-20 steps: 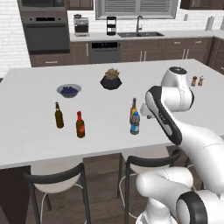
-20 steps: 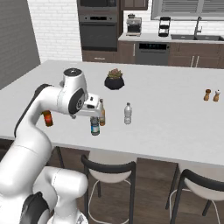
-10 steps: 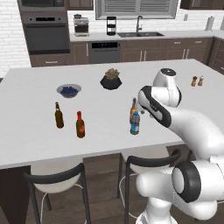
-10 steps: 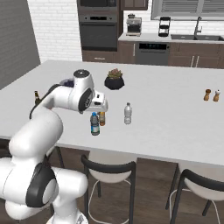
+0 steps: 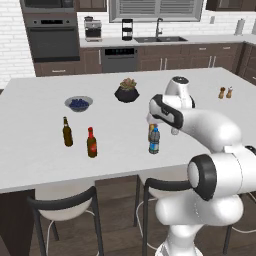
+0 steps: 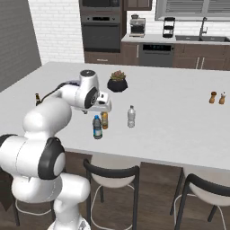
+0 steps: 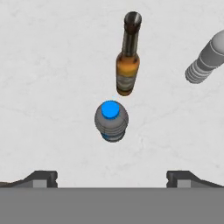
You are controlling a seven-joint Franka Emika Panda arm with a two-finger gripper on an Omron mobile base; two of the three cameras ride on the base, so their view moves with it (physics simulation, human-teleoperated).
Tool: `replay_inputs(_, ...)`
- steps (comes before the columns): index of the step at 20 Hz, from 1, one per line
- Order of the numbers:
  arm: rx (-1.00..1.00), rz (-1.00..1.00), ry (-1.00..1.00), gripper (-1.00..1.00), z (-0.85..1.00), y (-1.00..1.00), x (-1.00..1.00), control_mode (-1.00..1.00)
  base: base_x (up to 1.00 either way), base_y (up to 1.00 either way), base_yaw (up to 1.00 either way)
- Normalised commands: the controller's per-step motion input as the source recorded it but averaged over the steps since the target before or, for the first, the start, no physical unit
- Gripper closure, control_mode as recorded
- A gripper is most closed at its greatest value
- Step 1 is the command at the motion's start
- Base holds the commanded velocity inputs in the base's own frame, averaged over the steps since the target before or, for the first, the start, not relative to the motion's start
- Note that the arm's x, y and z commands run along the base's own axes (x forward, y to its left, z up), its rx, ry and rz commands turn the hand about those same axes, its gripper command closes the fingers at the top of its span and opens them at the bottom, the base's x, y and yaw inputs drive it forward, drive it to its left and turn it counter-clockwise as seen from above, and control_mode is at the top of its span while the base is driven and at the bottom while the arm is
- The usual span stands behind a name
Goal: Move the plastic bottles in the middle to the plastics group, and the glass bottles in the middle to the glass group.
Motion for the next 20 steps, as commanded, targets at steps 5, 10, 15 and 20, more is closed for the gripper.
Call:
replay_inputs(5,0.0,0.0,0.0,-1.0,-0.27,0.0,0.36,-1.0,0.0,0.0,0.0)
replay_inputs(10,0.0,0.0,0.01,-1.0,-0.21,0.03,0.18,-1.0,0.0,0.0,0.0)
replay_inputs(15,0.0,0.0,0.0,-1.0,-0.23,0.06,0.02,-1.0,0.0,0.0,0.0)
replay_inputs(20,0.0,0.0,0.0,-1.0,-0.28,0.0,0.01,-1.0,0.0,0.0,0.0)
